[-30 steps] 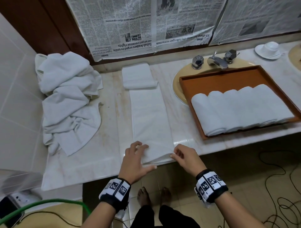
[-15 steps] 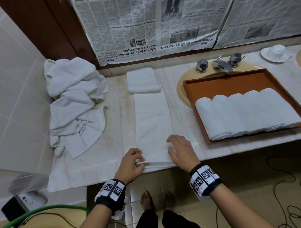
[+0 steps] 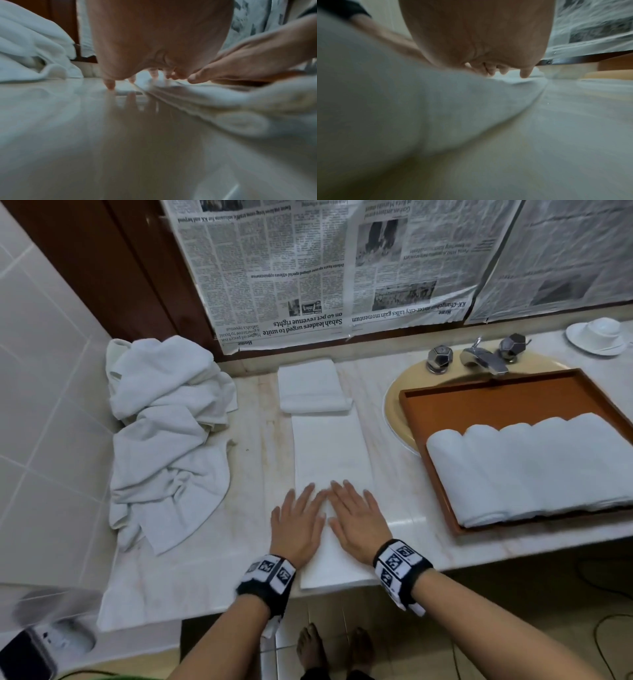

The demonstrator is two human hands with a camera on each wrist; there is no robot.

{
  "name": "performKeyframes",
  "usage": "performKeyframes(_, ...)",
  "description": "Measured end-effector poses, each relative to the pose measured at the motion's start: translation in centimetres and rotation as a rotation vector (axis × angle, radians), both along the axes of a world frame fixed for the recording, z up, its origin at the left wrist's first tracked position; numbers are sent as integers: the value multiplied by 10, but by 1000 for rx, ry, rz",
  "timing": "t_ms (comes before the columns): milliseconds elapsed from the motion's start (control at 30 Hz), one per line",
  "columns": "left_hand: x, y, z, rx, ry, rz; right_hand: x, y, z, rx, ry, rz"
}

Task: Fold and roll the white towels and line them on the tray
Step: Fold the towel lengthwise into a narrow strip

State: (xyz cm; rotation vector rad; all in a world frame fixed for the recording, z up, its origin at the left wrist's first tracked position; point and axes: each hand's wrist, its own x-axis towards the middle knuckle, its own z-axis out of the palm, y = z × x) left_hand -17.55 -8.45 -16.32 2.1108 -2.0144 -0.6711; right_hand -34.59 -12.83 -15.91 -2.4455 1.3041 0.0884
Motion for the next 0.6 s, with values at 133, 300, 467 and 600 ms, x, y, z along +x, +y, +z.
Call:
performKeyframes(133, 1, -4, -3, 168, -161, 71, -7, -16, -11, 66, 126, -11)
performKeyframes(300, 30, -1, 2, 205, -110, 284, -42, -38, -4, 63, 112, -259)
performKeyframes(467, 7, -61, 7, 57, 20, 198, 3, -66, 0, 26, 12, -87)
performKeyframes(600, 2, -88, 1, 180, -84, 122, 24, -89, -11, 53, 101, -10)
